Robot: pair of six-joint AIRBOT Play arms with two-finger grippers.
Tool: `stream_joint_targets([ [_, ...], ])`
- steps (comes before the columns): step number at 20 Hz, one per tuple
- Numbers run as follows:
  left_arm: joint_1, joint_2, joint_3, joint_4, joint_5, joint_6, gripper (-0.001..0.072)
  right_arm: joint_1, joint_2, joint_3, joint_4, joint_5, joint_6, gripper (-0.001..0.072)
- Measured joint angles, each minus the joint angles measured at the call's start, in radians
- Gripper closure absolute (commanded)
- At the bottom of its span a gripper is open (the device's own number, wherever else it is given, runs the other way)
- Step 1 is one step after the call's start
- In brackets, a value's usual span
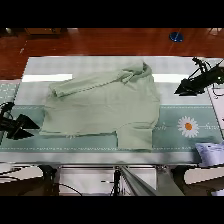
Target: Fold the shirts.
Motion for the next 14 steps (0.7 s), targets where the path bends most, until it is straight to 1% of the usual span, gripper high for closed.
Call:
stream_joint_targets([
  [3,-0.042,-0.035,-0.008,0.004,0.029,-0.001,0.007,-0.002,0.0,-0.007,0.008,-0.01,-0.005,0.0316],
  [5,-0.079,-0.057,-0.009,0.001,0.022,-0.011,0.0072,-0.003,0.0,-0.01,0.013,-0.013,-0.007,0.0316],
  [7,-0.121,-0.076,-0.011,-0.006,0.026,-0.02,0.0129,-0.003,0.004,-0.011,0.014,-0.017,-0.007,0.0316],
  [9,-0.162,-0.095,-0.011,-0.005,0.045,-0.025,0.0551,-0.003,0.011,-0.011,0.014,-0.017,-0.008,0.0316],
  [10,-0.181,-0.102,-0.012,-0.006,0.067,-0.026,0.0671,-0.003,0.018,-0.011,0.015,-0.017,-0.008,0.0316],
  [14,-0.222,-0.116,-0.012,-0.008,0.069,-0.036,0.068,-0.011,0.059,-0.012,0.005,-0.018,-0.013,0.0286],
])
